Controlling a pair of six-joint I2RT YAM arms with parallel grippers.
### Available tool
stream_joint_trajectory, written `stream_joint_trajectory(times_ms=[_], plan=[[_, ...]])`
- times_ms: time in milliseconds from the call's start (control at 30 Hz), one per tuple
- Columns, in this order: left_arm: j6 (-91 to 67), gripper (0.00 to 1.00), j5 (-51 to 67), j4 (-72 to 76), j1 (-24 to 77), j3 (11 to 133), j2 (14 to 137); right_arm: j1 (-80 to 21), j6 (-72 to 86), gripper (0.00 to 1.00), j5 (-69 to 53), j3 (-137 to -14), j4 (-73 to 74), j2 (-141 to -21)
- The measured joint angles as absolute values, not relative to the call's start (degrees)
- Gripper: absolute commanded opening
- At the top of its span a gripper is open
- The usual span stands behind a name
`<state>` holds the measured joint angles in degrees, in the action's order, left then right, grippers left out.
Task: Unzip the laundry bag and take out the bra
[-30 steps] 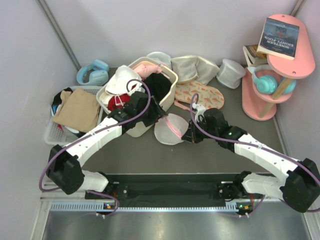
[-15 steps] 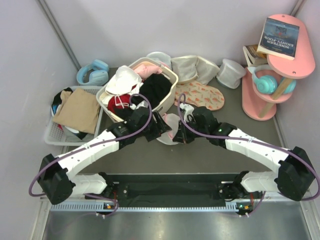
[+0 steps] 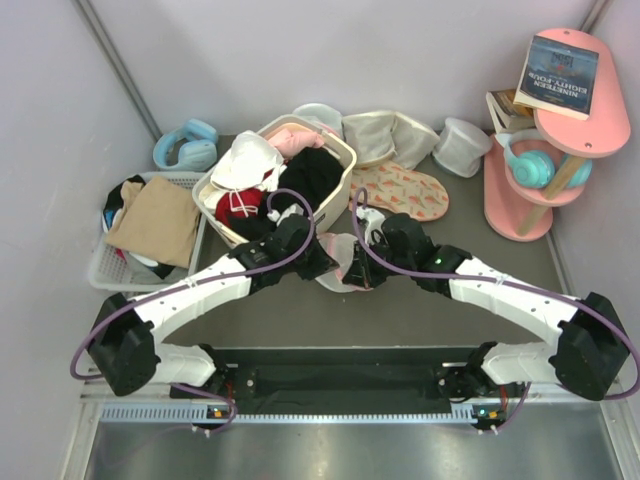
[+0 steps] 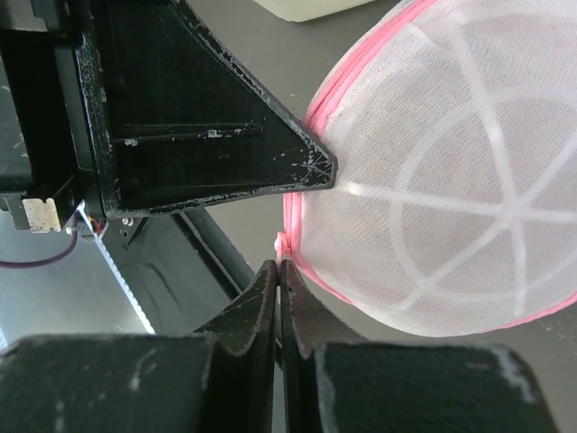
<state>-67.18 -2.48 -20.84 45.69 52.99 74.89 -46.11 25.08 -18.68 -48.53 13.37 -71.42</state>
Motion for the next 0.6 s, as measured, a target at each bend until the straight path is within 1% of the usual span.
stream_joint_trajectory(times_ms=[233,600], plan=[[-67.4,0.0,-2.37,-20.6,43.99,53.01,74.65,-46.11,25.1,0.0,-17.56,-48.4,13.23,-71.22],[-66.85,0.0,-0.84,-21.28,35.51,51.9,69.01,-42.44,25.17,0.0,-16.99,-44.95,12.73,-66.59]])
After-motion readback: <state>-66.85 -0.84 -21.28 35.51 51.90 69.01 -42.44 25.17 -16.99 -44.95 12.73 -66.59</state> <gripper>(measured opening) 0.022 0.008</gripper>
